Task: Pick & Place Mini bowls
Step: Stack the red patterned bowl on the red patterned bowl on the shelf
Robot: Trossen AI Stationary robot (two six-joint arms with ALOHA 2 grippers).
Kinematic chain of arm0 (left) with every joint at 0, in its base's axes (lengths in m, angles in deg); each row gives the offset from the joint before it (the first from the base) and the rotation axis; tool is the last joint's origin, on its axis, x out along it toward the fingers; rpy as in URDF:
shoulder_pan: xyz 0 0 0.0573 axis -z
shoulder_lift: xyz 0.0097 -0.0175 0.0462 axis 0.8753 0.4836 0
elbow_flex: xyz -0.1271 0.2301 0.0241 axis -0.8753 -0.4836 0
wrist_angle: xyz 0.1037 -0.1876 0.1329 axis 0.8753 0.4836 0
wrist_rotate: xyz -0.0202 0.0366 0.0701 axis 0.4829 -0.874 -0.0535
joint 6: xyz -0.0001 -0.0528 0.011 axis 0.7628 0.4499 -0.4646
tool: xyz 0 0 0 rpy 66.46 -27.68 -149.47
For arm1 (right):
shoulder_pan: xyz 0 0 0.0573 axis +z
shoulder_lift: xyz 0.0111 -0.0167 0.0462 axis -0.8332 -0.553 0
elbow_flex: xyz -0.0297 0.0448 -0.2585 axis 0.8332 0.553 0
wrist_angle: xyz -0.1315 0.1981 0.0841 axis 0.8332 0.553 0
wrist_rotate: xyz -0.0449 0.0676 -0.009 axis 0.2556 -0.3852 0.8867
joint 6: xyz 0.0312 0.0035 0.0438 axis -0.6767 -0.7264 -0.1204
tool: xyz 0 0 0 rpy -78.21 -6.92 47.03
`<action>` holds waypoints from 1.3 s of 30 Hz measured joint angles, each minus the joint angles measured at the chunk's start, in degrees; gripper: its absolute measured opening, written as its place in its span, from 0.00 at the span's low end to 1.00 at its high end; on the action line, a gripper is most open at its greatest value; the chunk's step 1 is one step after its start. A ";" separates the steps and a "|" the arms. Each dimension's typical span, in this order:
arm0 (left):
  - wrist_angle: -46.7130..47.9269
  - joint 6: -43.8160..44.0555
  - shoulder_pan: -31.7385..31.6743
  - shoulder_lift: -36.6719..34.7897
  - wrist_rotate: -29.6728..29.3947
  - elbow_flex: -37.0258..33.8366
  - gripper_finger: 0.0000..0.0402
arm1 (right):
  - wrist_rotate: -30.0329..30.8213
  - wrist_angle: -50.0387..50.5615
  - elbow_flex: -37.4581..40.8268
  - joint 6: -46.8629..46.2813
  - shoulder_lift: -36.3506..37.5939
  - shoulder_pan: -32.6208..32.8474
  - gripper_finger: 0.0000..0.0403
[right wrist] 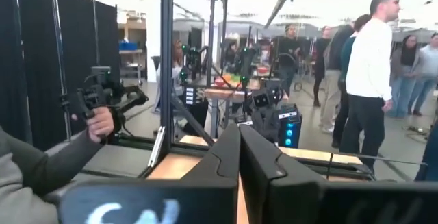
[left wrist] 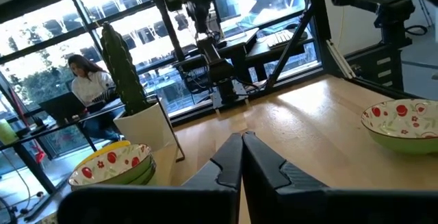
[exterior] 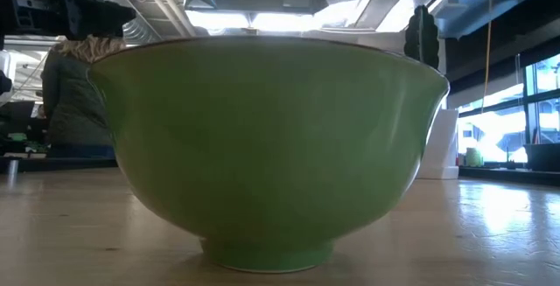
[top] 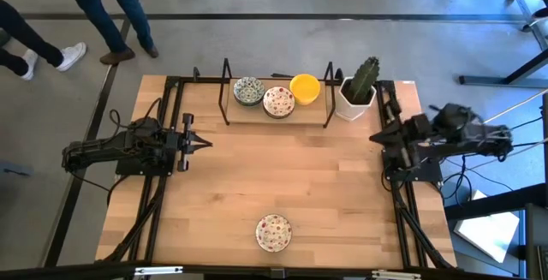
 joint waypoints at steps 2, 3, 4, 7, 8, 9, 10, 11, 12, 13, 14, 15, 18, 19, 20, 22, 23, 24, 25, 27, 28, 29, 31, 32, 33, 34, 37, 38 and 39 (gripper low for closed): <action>0.00 -0.04 0.01 -0.02 0.00 0.01 0.01 | 0.00 -3.38 5.27 0.12 2.81 0.00 0.01; 0.00 -0.04 0.01 0.00 0.02 0.01 0.01 | 0.00 -4.50 7.54 0.46 3.86 0.00 0.01; 0.00 -0.04 0.01 0.00 0.00 0.01 0.02 | -0.05 -5.79 9.55 0.96 4.70 0.00 0.01; 0.00 -0.04 -0.01 -0.01 0.00 0.01 0.02 | -0.91 -8.41 14.34 2.23 6.29 0.00 0.01; 0.00 -0.04 0.00 0.00 0.01 0.00 0.02 | -1.01 -9.17 15.76 2.71 6.59 0.00 0.01; 0.00 -0.05 0.02 0.00 0.01 0.00 0.01 | -1.02 -9.90 17.07 3.00 6.74 0.00 0.01; 0.00 -0.06 0.00 0.00 0.01 0.00 0.01 | -1.03 -11.19 18.36 3.45 6.84 0.00 0.01; 0.00 -0.06 0.02 0.00 0.00 -0.01 0.01 | -1.01 -12.41 19.57 4.31 6.84 -0.02 0.01; 0.00 -0.07 0.00 -0.02 0.00 0.01 0.01 | -1.01 -13.59 20.75 5.60 6.84 -0.02 0.02; 0.00 -0.06 0.01 0.00 0.00 0.01 0.01 | -1.02 -15.23 22.11 6.82 6.83 -0.02 0.02; 0.00 -0.06 -0.01 0.00 0.02 0.01 0.01 | -1.03 -17.39 23.47 7.75 6.81 -0.02 0.03; 0.00 -0.08 0.00 0.00 0.02 -0.01 0.01 | -1.02 -19.54 24.83 8.53 6.80 -0.02 0.03; 0.00 -0.12 0.00 0.00 0.00 0.01 0.02 | 0.58 -25.51 27.77 10.17 6.88 -0.02 0.03; 0.00 -0.12 0.02 -0.01 0.00 0.00 0.02 | 1.24 -26.14 27.89 9.39 6.92 -0.03 0.02; 0.00 -0.15 0.01 -0.02 0.00 0.01 0.02 | 1.35 -26.16 27.89 8.63 6.93 -0.04 0.01; 0.00 -0.19 0.02 0.00 0.00 0.01 0.02 | 0.09 -24.63 27.89 7.53 6.99 -0.04 0.01; 0.00 -0.21 0.00 0.00 0.00 0.00 0.01 | -0.69 -24.30 27.89 7.45 7.00 -0.02 0.01; 0.02 -0.19 -0.01 0.00 0.00 0.00 0.01 | -0.89 -24.12 27.89 7.49 7.00 -0.02 0.02; 0.02 -0.19 0.00 0.00 0.00 0.01 0.01 | -0.98 -23.99 27.89 7.50 6.98 -0.04 0.02; 0.09 -0.15 0.00 -0.02 0.00 -0.01 0.01 | -1.19 -23.73 27.89 7.50 6.95 -0.03 0.03; 0.25 -0.15 0.01 0.00 0.00 -0.01 0.01 | -1.52 -23.40 27.89 7.61 6.96 -0.04 0.02; 0.49 -0.17 -0.01 -0.02 0.00 -0.01 0.01 | -1.98 -23.04 27.89 7.65 7.00 -0.04 0.02; 0.66 -0.17 0.01 0.00 -0.08 0.00 0.01 | -2.16 -23.02 27.89 7.78 7.02 -0.04 0.01; 0.66 -0.17 0.00 -0.01 -0.10 0.00 0.01 | -2.16 -22.99 27.89 7.76 7.02 -0.04 0.01; 0.66 -0.08 0.01 0.00 -0.22 0.01 0.01 | -2.16 -22.98 27.89 7.72 7.02 -0.04 0.01; 0.68 0.30 0.00 0.00 -0.63 0.00 0.01 | -2.16 -22.89 27.89 7.73 7.02 -0.04 0.02; 1.57 1.59 0.01 0.00 -3.91 -0.02 0.01 | -2.16 -22.56 27.89 7.96 7.02 -0.04 0.02; 2.02 1.77 0.00 0.00 -5.23 -0.02 0.01 | -2.16 -22.47 27.89 8.00 7.02 -0.04 0.02; 2.31 1.75 -0.01 0.00 -6.46 -0.02 0.01 | -2.16 -22.43 27.89 8.02 7.02 -0.04 0.01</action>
